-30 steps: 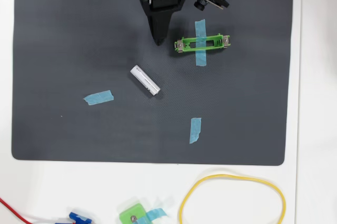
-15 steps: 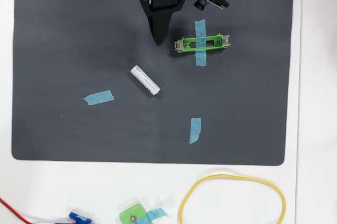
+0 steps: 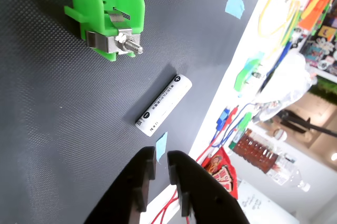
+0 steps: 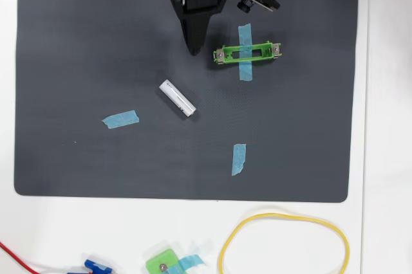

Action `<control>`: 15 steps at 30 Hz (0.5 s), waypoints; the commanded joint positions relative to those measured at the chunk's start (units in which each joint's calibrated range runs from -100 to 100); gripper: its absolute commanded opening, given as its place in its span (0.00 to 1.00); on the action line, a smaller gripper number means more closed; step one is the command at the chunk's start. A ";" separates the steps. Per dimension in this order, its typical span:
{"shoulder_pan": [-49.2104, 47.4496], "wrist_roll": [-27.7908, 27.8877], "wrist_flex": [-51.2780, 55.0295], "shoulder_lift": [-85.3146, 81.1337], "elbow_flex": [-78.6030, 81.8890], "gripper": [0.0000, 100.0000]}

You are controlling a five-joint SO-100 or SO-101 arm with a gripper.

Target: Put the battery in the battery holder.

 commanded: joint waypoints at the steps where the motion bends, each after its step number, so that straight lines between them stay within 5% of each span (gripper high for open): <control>1: 2.93 -0.46 -0.71 -0.17 -2.72 0.00; 11: 4.18 -13.76 -0.19 24.74 -27.75 0.01; 15: 3.97 -17.52 0.08 36.76 -35.32 0.08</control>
